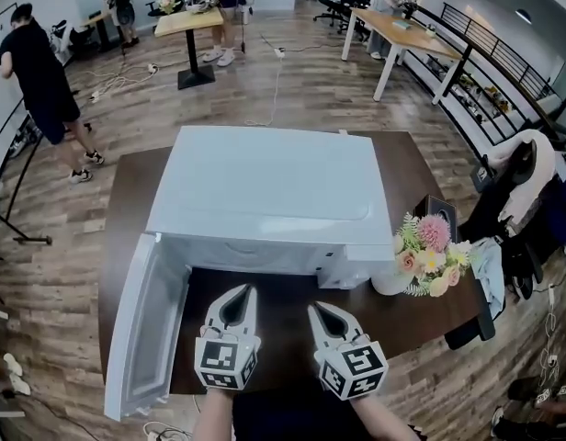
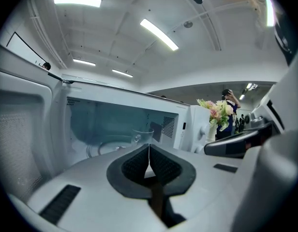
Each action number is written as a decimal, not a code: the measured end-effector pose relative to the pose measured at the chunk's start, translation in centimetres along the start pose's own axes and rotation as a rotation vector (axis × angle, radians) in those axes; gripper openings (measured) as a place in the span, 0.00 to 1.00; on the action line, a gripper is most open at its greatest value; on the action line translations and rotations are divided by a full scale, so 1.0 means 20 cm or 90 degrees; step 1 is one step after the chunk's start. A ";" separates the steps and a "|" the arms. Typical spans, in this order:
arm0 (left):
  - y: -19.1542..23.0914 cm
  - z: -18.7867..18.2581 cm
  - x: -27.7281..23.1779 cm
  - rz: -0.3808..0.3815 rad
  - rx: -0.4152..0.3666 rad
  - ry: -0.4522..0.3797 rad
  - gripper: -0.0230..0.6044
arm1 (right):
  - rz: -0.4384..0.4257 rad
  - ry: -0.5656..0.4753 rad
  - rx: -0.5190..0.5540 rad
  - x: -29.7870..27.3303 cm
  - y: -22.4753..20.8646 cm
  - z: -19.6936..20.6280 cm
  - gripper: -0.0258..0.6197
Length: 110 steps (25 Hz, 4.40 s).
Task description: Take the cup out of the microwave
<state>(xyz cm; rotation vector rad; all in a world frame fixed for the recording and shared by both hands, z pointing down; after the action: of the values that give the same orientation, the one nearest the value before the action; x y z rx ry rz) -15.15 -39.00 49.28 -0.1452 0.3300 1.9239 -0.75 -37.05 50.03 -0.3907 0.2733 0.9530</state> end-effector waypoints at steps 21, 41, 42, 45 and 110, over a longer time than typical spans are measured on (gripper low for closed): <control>0.10 -0.05 -0.53 0.019 -0.032 0.016 0.62 | -0.025 -0.015 0.002 -0.08 -0.06 -0.05 0.03; 0.09 0.01 -0.92 0.086 -0.070 0.055 0.66 | -0.028 0.027 -0.005 -0.19 -0.09 0.00 0.03; 0.08 0.01 -0.93 0.087 -0.079 0.056 0.66 | -0.028 0.029 -0.006 -0.19 -0.10 0.01 0.03; 0.10 0.02 -0.94 0.072 -0.082 0.057 0.66 | -0.028 0.032 -0.009 -0.20 -0.11 0.01 0.03; -0.03 -0.08 0.15 0.014 -0.015 0.001 0.64 | 0.004 -0.104 0.006 0.00 -0.19 -0.17 0.03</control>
<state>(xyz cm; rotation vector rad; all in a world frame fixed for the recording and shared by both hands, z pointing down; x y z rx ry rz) -15.80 -36.56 46.86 -0.1595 0.3112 1.9495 2.18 -40.59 47.70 -0.3011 0.1309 0.9826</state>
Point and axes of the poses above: the fingertips, and each gripper's own axes: x backward along the fingers, y to its left, z out of its underside, the point moved 3 cm from there along x, backward along the fingers, and after that the axes turned 1 degree about x, right-handed, at the moved point
